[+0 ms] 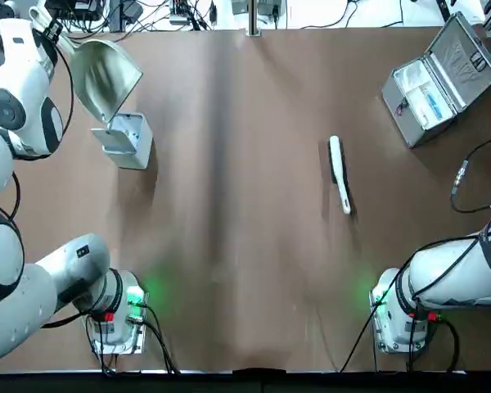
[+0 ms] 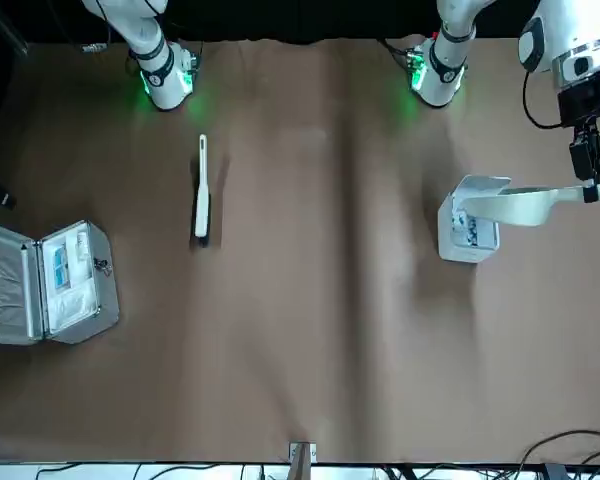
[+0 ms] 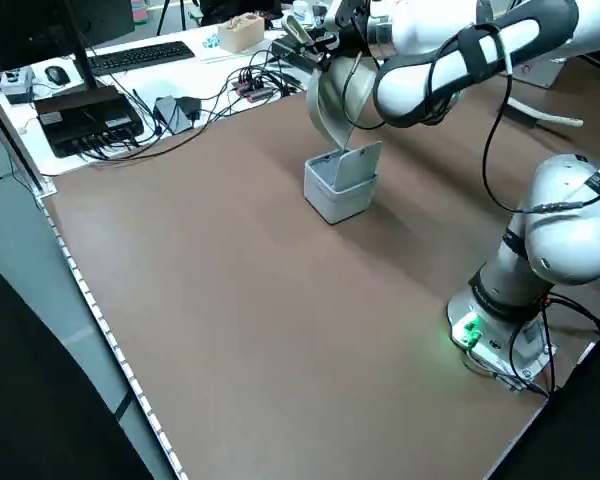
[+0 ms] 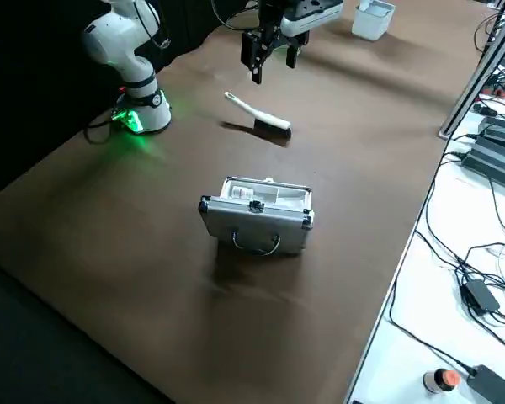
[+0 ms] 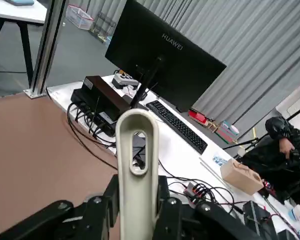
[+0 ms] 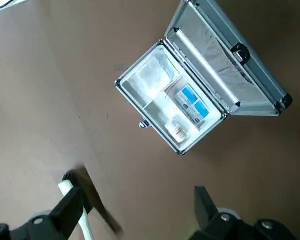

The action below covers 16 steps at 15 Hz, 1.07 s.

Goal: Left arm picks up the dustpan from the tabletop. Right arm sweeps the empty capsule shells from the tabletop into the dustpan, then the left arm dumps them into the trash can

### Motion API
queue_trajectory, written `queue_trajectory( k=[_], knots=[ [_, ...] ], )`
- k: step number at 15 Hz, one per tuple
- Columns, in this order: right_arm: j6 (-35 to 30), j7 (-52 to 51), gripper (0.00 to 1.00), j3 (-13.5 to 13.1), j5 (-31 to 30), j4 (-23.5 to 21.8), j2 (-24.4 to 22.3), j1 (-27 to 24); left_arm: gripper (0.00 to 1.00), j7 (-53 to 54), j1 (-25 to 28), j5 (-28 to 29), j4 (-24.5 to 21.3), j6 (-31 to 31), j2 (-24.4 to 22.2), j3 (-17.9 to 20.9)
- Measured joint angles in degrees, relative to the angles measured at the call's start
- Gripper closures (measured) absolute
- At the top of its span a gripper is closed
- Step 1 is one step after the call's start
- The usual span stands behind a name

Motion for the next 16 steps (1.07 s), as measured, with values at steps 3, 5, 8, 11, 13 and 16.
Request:
queue_trajectory(
  k=[3, 5, 8, 11, 13, 16],
  knots=[
    [0.0, 0.0, 0.02, 0.0, 0.01, 0.0, 0.0, -0.02, 0.67, -0.42, 0.0, -2.97, -0.02, -0.01, 0.0, -1.41],
    [0.0, 0.01, 0.02, 0.0, 0.01, 0.0, 0.0, -0.15, 0.67, -0.28, 0.1, -3.17, -0.03, -0.01, 0.0, -1.45],
    [0.06, 0.01, 0.02, 0.0, 0.02, 0.0, 0.0, -0.28, 0.67, 2.33, 0.13, -3.17, -0.03, -0.01, 0.0, -1.52],
    [0.12, 0.01, 0.02, 0.0, 0.02, 0.0, 0.0, -0.35, 0.67, 3.65, 0.13, -3.17, -0.02, -0.01, 0.0, -1.77],
    [0.2, 0.02, 0.02, -0.01, 0.24, 0.0, 0.0, -0.42, 0.67, 3.66, 0.17, -3.22, -0.02, -0.05, 0.03, -1.85],
    [0.28, 0.02, 0.02, -0.04, 1.67, 0.0, 0.01, -0.72, 0.67, 3.04, 1.41, -3.4, 0.18, -0.35, 1.18, -1.87]
  ],
)
